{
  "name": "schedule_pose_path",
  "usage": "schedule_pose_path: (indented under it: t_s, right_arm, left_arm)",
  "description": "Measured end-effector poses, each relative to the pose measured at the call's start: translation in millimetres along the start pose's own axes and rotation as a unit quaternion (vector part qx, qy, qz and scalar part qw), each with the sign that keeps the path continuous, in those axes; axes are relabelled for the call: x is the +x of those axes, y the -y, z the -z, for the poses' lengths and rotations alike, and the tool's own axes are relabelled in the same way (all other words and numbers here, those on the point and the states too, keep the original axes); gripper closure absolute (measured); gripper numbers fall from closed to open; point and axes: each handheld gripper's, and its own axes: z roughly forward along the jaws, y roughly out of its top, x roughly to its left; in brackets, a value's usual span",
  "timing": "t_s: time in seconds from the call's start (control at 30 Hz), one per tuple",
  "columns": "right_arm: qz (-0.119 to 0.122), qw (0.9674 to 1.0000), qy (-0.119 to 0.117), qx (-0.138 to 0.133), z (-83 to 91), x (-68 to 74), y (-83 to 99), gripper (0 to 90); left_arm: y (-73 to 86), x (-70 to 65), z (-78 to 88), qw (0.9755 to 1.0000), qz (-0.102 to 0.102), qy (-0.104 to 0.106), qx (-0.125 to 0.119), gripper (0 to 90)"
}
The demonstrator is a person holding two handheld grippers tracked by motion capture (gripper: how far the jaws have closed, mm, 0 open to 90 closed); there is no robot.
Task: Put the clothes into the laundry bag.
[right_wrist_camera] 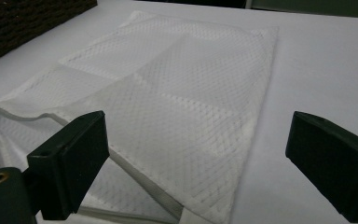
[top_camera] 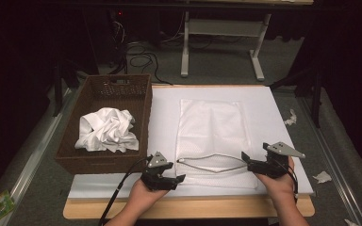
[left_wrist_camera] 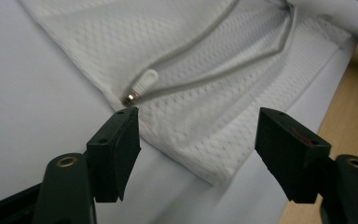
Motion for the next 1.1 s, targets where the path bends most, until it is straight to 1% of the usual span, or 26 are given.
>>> schedule_pose_path:
  t_s: [0.1, 0.13, 0.17, 0.2, 0.23, 0.27, 0.3, 0.33, 0.43, 0.47, 0.5, 0.53, 0.57, 0.6, 0.63, 0.67, 0.73, 0.77, 0.8, 0.83, 0.87, 0.9, 0.97, 1.0, 1.03, 1.1]
  right_arm:
    - [0.004, 1.0000, -0.006, -0.007, 2.3, 5.4, -0.8, 7.6]
    - [0.007, 0.9999, -0.010, -0.009, 1.5, 5.8, -1.2, 8.1]
    - [0.007, 0.9999, -0.010, -0.009, 1.5, 5.8, -1.2, 8.1]
    - [0.008, 0.9999, -0.011, -0.008, -0.7, 6.3, -0.6, 9.4]
    - [0.008, 0.9999, -0.011, -0.008, -0.7, 6.3, -0.6, 9.4]
    - [0.003, 0.9999, -0.011, -0.007, -3.1, 3.7, 1.8, 11.7]
    - [-0.004, 0.9999, -0.008, -0.005, -4.0, 2.2, 3.3, 13.2]
    - [-0.007, 0.9999, -0.007, -0.004, -5.1, 0.2, 4.9, 16.0]
    - [-0.018, 0.9998, -0.008, 0.006, -8.0, -3.1, 6.7, 20.7]
    - [-0.028, 0.9993, -0.021, 0.009, -11.1, -5.6, 7.1, 24.6]
    - [-0.030, 0.9991, -0.026, 0.012, -12.8, -5.8, 6.6, 26.6]
    - [-0.027, 0.9991, -0.028, 0.014, -14.6, -5.5, 6.3, 27.9]
    - [-0.021, 0.9992, -0.028, 0.016, -16.4, -4.9, 5.9, 28.1]
    - [-0.016, 0.9993, -0.027, 0.018, -18.3, -4.5, 5.2, 28.8]
    - [-0.016, 0.9993, -0.027, 0.018, -18.3, -4.5, 5.2, 28.8]
    - [-0.016, 0.9994, -0.026, 0.019, -23.0, -5.4, 2.8, 29.0]
    - [-0.011, 0.9995, -0.018, 0.023, -25.9, -5.9, 0.4, 29.8]
    - [-0.005, 0.9996, -0.010, 0.026, -29.4, -6.8, -2.4, 33.2]
    - [0.001, 0.9995, 0.009, 0.032, -37.0, -10.1, -8.2, 35.3]
    - [0.001, 0.9995, 0.009, 0.032, -37.0, -10.1, -8.2, 35.3]
    - [-0.006, 0.9988, 0.028, 0.039, -48.4, -16.6, -15.4, 34.2]
    - [-0.015, 0.9984, 0.031, 0.045, -56.9, -22.2, -19.6, 32.4]
    - [-0.029, 0.9972, 0.034, 0.061, -70.6, -30.1, -26.3, 31.2]
    - [-0.029, 0.9972, 0.034, 0.061, -70.6, -30.1, -26.3, 31.2]
    - [-0.032, 0.9965, 0.031, 0.071, -82.3, -36.7, -32.3, 31.1]
    - [-0.038, 0.9960, 0.035, 0.073, -93.7, -40.9, -37.4, 30.7]
  left_arm:
    - [0.0, -1.5, -4.5, 0.9999, -0.002, -0.007, 0.009, 34.0]
    - [0.8, -2.8, -11.0, 0.9996, 0.001, -0.019, 0.022, 35.5]
    - [0.8, -2.8, -11.0, 0.9996, 0.001, -0.019, 0.022, 36.6]
    - [1.4, -5.9, -13.8, 0.9990, -0.011, -0.037, 0.021, 40.2]
    - [1.4, -5.9, -13.8, 0.9990, -0.011, -0.037, 0.021, 41.9]
    - [1.7, -7.5, -14.2, 0.9984, -0.020, -0.048, 0.019, 47.2]
    - [1.7, -7.5, -14.2, 0.9984, -0.020, -0.048, 0.019, 53.5]
    - [3.3, -8.0, -13.4, 0.9970, -0.037, -0.066, 0.018, 59.6]
    - [3.6, -4.6, -11.3, 0.9978, -0.029, -0.057, 0.018, 82.2]
    - [3.1, -0.3, -8.4, 0.9978, -0.025, -0.057, 0.023, 85.6]
    - [3.1, -0.3, -8.4, 0.9978, -0.025, -0.057, 0.023, 87.6]
    - [2.9, 5.0, -4.8, 0.9967, -0.018, -0.076, 0.023, 88.1]
    - [2.9, 5.0, -4.8, 0.9967, -0.018, -0.076, 0.023, 88.3]
    - [3.7, 12.6, -0.4, 0.9957, -0.007, -0.090, 0.022, 88.3]
    - [3.7, 12.6, -0.4, 0.9957, -0.007, -0.090, 0.022, 88.3]
    - [5.3, 16.1, 2.1, 0.9967, 0.001, -0.080, 0.015, 88.0]
    - [5.5, 15.6, 2.6, 0.9971, 0.001, -0.076, 0.012, 85.2]
    - [5.1, 14.6, 3.4, 0.9973, -0.003, -0.073, 0.012, 85.2]
    - [3.7, 12.4, 4.9, 0.9979, -0.005, -0.065, 0.002, 79.5]
    - [3.7, 12.4, 4.9, 0.9979, -0.005, -0.065, 0.002, 76.5]
    - [3.3, 11.7, 5.5, 0.9981, -0.003, -0.061, -0.004, 72.1]
    - [3.2, 10.4, 8.5, 0.9984, -0.009, -0.053, -0.019, 66.5]
    - [3.4, 9.6, 10.7, 0.9983, -0.018, -0.051, -0.024, 57.3]
    - [3.4, 9.6, 10.7, 0.9983, -0.018, -0.051, -0.024, 53.6]
    - [4.2, 8.1, 12.8, 0.9981, -0.023, -0.050, -0.028, 50.0]
    - [5.5, 7.3, 14.3, 0.9979, -0.029, -0.049, -0.030, 46.4]
